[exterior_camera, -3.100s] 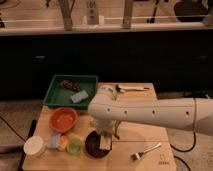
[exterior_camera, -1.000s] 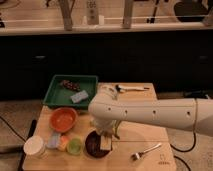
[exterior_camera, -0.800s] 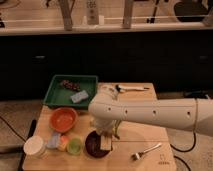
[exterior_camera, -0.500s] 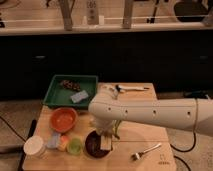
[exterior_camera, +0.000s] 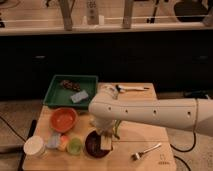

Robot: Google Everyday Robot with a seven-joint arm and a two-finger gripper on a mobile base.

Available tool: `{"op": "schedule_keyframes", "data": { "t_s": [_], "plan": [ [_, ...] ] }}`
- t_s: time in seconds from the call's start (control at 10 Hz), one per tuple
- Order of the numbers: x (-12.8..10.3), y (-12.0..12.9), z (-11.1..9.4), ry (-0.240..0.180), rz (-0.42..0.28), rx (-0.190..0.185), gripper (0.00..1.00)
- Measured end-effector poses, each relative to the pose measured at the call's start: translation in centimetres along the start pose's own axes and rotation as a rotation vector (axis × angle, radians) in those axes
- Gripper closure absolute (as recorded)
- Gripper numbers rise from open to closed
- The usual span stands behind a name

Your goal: Place eraser in purple bowl

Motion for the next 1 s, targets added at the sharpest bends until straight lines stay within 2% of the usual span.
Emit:
{"op": "schedule_keyframes", "data": {
  "t_s": [1.0],
  "plan": [
    [-0.01,-0.02,-0.05,-0.005,-0.019,0.002,0.95]
  ]
}}
